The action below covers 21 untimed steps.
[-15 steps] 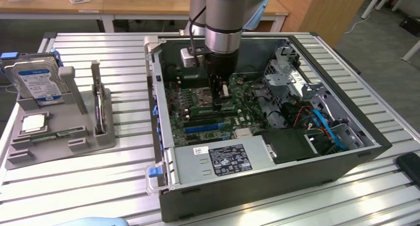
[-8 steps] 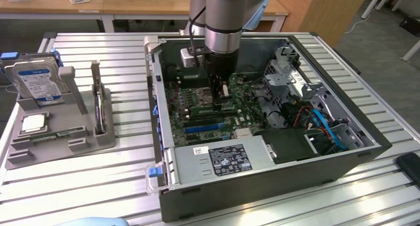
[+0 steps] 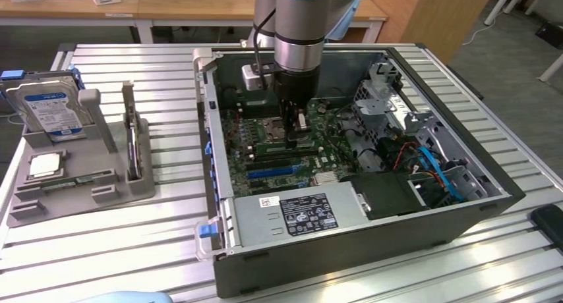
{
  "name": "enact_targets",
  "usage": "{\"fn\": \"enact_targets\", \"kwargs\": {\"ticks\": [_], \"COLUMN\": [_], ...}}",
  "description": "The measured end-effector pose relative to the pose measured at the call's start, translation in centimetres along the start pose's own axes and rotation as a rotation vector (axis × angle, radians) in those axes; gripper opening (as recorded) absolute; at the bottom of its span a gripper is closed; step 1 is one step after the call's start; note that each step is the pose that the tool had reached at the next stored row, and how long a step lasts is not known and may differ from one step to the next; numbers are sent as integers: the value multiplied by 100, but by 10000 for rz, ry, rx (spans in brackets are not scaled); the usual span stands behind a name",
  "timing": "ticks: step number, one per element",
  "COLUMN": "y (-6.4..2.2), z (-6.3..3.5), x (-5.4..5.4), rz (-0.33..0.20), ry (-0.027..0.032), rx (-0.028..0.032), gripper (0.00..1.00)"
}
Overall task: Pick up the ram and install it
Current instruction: 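Insert the ram into the slot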
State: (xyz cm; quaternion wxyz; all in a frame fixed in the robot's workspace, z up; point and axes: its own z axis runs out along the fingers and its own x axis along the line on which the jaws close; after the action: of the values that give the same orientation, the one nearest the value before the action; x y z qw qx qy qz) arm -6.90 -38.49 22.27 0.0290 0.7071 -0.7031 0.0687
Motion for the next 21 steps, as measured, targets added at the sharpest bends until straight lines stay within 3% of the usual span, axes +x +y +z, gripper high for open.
{"fn": "enact_targets", "kwargs": {"ticks": [9,21], "y": [8,14], "z": [-1,2], "x": [0,0], "rz": [-13,-40], "ry": [0,0], "rx": [43,148], "gripper": [13,13]}}
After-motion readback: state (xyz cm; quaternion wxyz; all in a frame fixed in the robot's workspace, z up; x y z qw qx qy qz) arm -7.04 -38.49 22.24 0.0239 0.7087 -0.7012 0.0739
